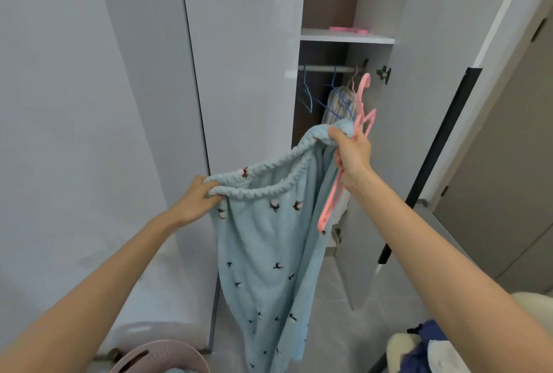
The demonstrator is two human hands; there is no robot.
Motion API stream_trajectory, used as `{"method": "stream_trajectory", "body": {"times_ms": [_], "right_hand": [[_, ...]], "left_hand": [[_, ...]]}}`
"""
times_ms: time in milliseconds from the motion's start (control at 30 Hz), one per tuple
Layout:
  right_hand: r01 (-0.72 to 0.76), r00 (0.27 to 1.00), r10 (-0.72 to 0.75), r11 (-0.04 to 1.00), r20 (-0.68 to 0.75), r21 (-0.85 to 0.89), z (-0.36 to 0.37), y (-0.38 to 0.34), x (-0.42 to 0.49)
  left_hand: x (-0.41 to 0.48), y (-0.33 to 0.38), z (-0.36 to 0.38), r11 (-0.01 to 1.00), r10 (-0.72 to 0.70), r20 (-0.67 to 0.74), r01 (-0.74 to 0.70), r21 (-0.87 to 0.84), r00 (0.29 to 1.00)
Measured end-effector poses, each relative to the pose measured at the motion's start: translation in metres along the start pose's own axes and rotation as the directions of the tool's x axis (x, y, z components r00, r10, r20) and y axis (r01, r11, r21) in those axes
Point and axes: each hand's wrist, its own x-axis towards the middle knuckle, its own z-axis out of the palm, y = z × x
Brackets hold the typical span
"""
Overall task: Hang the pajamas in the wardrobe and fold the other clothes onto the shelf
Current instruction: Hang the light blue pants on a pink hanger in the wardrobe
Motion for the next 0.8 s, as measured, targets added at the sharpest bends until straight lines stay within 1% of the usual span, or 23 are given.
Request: {"method": "stream_trajectory", "body": {"times_ms": [67,100,133,167,200,233,300,333,400,467,533,567,633,700,800], "right_hand": [[-0.012,0.995,0.008,0.999,-0.096,-0.042,-0.043,0.008,0.005],[-0.029,0.995,0.022,0.997,-0.099,-0.068,-0.049,0.017,0.006],[-0.053,0.995,0.043,0.993,-0.091,-0.11,-0.056,0.024,0.007],[-0.069,0.996,0.059,0.984,-0.068,-0.165,-0.06,0.032,0.006],[-0.08,0.997,0.073,0.973,-0.04,-0.215,-0.061,0.04,0.005],[-0.092,0.996,0.091,0.962,-0.016,-0.259,-0.061,0.048,0.005],[-0.118,0.991,0.133,0.934,0.024,-0.338,-0.063,0.064,0.003],[-0.123,0.987,0.152,0.919,0.048,-0.375,-0.065,0.071,0.002],[-0.113,0.978,0.178,0.888,0.108,-0.446,-0.069,0.08,0.0],[-0.041,0.971,0.157,0.853,0.181,-0.52,-0.073,0.081,-0.002],[0.109,0.967,0.054,0.792,0.248,-0.601,-0.074,0.075,-0.005],[0.179,0.963,-0.009,0.77,0.271,-0.612,-0.073,0.071,-0.006],[0.273,0.946,-0.099,0.758,0.31,-0.592,-0.07,0.063,-0.006],[0.316,0.931,-0.132,0.756,0.34,-0.573,-0.066,0.057,-0.006],[0.386,0.904,-0.17,0.718,0.392,-0.579,-0.061,0.051,-0.009]], "left_hand": [[0.023,0.031,0.012,0.997,0.062,0.191,-0.069,0.03,0.98],[0.026,0.038,0.011,0.996,0.072,0.206,-0.082,0.041,0.976],[0.03,0.046,0.011,0.994,0.097,0.179,-0.105,0.034,0.979],[0.034,0.052,0.01,0.992,0.124,0.124,-0.125,0.003,0.985],[0.035,0.057,0.006,0.995,0.1,0.067,-0.098,-0.032,0.993],[0.038,0.06,0.002,0.995,0.046,0.02,-0.044,-0.091,0.999],[0.043,0.069,-0.004,0.991,-0.035,-0.061,0.027,-0.134,0.998],[0.046,0.073,-0.005,0.994,-0.043,-0.09,0.034,-0.106,0.995],[0.05,0.084,-0.006,0.999,-0.028,-0.093,0.025,-0.035,0.995],[0.054,0.093,-0.003,0.997,-0.062,-0.071,0.06,-0.04,0.996],[0.057,0.097,0.002,0.974,-0.132,-0.016,0.126,-0.188,0.991],[0.058,0.099,0.005,0.947,-0.159,0.016,0.157,-0.281,0.987],[0.057,0.101,0.008,0.907,-0.165,0.066,0.177,-0.382,0.984],[0.057,0.103,0.009,0.895,-0.138,0.103,0.168,-0.412,0.985],[0.057,0.103,0.01,0.906,-0.114,0.088,0.14,-0.4,0.99]]}}
